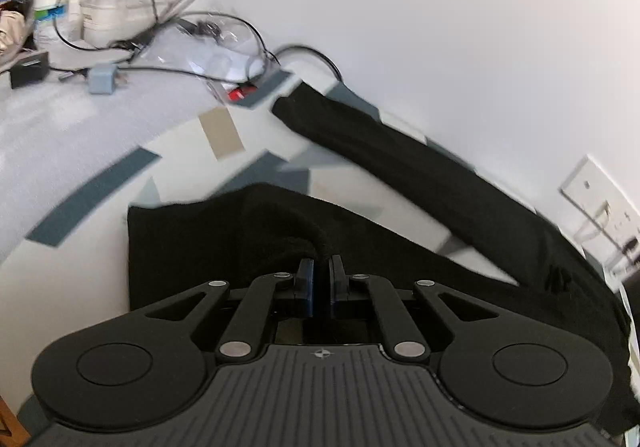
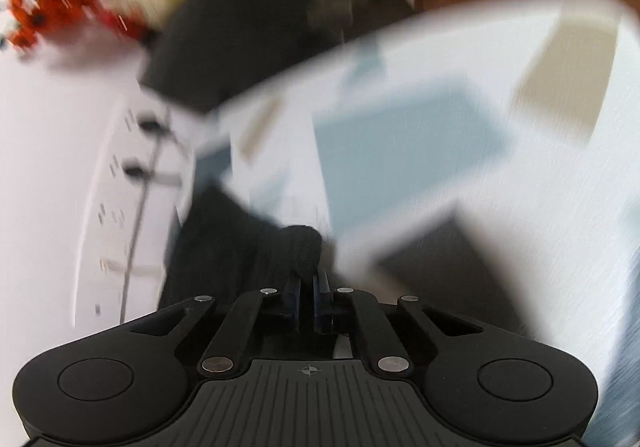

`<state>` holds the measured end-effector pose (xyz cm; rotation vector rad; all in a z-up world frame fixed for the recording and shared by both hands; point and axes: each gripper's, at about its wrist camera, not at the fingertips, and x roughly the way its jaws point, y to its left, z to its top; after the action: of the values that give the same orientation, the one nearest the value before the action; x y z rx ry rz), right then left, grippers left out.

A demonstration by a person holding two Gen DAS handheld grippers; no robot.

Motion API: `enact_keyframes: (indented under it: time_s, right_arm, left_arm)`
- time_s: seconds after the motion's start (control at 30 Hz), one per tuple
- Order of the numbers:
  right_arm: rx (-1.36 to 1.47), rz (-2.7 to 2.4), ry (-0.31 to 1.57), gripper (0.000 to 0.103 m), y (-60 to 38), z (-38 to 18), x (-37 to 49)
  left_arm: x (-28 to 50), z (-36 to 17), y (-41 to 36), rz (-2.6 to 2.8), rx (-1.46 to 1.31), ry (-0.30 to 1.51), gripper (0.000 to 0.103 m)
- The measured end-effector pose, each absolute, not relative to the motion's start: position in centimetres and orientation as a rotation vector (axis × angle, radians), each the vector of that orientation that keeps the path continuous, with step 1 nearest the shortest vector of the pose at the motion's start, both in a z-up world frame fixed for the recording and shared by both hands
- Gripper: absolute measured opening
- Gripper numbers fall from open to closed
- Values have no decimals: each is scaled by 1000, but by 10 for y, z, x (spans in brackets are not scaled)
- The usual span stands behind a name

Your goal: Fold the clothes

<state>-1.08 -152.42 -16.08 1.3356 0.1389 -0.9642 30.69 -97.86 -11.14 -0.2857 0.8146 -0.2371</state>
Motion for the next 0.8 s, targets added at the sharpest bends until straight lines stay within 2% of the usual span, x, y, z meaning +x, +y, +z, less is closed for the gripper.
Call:
enact_keyframes:
  time_s: [0.13, 0.17, 0.2, 0.27, 0.57, 0.73, 0.8]
  right_arm:
    - [1257, -1018, 79, 8, -1536, -149, -46]
    - [1276, -1022, 82, 19, -1538, -153, -52]
    - [1305, -1028, 88, 35, -1539, -158, -58]
    - [1350, -1032, 97, 45, -1534, -165, -67]
    - [1375, -912, 237, 49, -1490, -179, -54]
    - [1383, -888, 206, 48, -1493, -180, -40]
    - [1366, -895, 194, 46, -1493, -181, -37]
  left_arm:
    - [283, -120, -1001, -338, -191, 847, 7]
    - [277, -122, -1007, -355, -161, 853, 7]
    - [274, -123, -1009, -362, -157, 863, 7]
    - [269, -126, -1009, -367, -167, 887, 7]
    - [271, -125, -983, -273, -280, 910, 7]
    - [272, -126, -972, -266, -360, 922, 7]
    - [275, -133, -962, -296, -474, 956, 7]
